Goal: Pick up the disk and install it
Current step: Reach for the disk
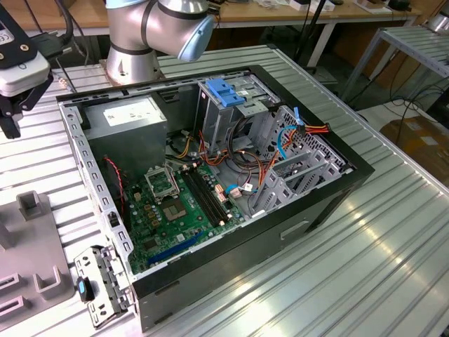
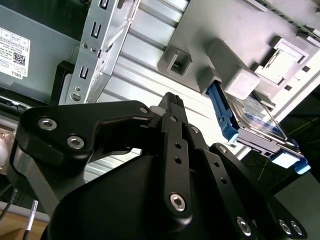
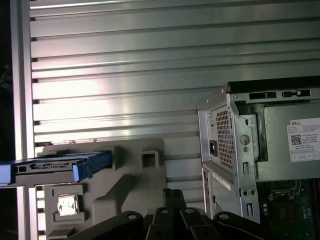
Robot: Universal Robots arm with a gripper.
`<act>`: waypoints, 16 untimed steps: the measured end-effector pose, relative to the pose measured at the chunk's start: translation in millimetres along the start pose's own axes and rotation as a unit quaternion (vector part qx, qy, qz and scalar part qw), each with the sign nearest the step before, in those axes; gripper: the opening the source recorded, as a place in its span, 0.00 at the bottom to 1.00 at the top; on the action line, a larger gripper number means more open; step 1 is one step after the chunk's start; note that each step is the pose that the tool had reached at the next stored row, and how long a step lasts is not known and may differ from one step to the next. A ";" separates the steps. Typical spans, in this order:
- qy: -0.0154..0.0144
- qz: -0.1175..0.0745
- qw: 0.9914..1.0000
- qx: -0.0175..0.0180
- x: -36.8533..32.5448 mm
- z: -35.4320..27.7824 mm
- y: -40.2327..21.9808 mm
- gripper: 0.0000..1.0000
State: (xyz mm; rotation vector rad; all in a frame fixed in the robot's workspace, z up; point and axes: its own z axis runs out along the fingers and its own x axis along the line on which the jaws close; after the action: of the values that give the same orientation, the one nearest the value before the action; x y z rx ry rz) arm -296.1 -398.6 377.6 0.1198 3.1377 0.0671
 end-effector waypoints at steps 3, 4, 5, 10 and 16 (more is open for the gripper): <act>0.000 0.000 1.000 0.000 2.2 0.0 -0.2 0.11; 0.000 0.000 1.000 0.000 2.9 0.0 -0.2 0.11; 0.000 0.000 1.000 0.000 3.7 0.0 -0.3 0.11; 0.000 0.000 1.000 0.000 9.8 0.0 -0.7 0.11; 0.000 0.000 1.000 0.000 16.4 0.0 -1.3 0.11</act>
State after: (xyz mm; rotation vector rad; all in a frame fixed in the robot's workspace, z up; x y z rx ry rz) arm -312.6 -398.6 377.6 0.1197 3.1376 0.0673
